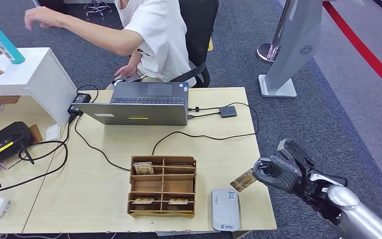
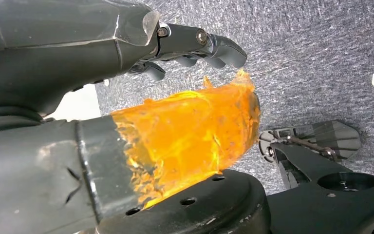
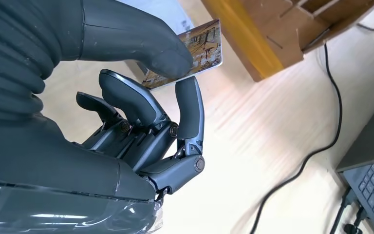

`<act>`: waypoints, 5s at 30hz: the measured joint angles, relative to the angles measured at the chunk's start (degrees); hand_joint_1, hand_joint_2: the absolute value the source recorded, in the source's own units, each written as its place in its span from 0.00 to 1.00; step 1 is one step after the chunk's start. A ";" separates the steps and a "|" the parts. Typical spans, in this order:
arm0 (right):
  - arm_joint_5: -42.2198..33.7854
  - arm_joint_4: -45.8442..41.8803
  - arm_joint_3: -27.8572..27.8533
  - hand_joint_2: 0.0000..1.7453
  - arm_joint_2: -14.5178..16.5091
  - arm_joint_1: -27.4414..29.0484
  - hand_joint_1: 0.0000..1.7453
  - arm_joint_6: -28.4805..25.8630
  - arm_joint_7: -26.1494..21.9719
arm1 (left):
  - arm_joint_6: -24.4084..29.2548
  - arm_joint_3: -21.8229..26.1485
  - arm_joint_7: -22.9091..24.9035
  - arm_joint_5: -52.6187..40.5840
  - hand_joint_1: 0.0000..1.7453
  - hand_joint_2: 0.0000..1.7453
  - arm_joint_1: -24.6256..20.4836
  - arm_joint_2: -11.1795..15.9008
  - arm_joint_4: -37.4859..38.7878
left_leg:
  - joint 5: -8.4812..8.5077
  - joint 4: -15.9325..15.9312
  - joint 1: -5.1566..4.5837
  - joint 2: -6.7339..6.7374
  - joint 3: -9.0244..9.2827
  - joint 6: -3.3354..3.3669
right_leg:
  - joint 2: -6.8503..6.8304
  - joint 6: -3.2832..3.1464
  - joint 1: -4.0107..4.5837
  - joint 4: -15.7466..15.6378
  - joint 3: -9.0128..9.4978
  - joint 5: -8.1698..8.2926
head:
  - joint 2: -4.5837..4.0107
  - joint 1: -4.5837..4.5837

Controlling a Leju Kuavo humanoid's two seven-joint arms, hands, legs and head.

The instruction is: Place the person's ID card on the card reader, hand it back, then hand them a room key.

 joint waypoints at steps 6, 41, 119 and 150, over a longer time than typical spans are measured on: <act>0.36 3.77 5.55 1.00 -0.10 -8.43 1.00 1.18 1.84 | -0.10 0.00 0.00 -0.16 0.00 0.00 -0.01 0.01 0.00 | 0.01 0.00 0.00 -0.04 0.00 -0.01 | -0.03 0.00 0.01 0.01 -0.02 0.00 | 0.00 0.00; -6.77 -8.36 31.12 1.00 -15.97 -37.80 1.00 4.15 9.79 | -0.19 0.00 0.05 0.65 0.00 0.00 0.07 0.32 0.00 | 0.02 0.02 -0.01 -0.10 -0.03 0.00 | -0.09 0.00 0.00 0.01 -0.01 0.00 | 0.00 -0.01; 8.69 6.48 40.88 1.00 -0.19 -23.58 1.00 -0.58 5.76 | -1.32 -0.04 0.19 -1.22 0.00 0.00 0.01 0.26 0.00 | 0.02 0.01 0.01 -0.10 -0.02 -0.01 | -0.09 0.00 0.01 0.02 -0.01 0.00 | 0.00 0.00; 10.01 11.87 37.57 1.00 4.09 -23.48 1.00 -1.20 5.50 | -1.61 -0.31 0.35 -1.50 0.00 0.00 0.00 0.26 0.00 | 0.02 0.01 0.00 -0.09 0.00 -0.01 | -0.08 0.00 0.01 0.02 0.02 0.00 | 0.00 0.00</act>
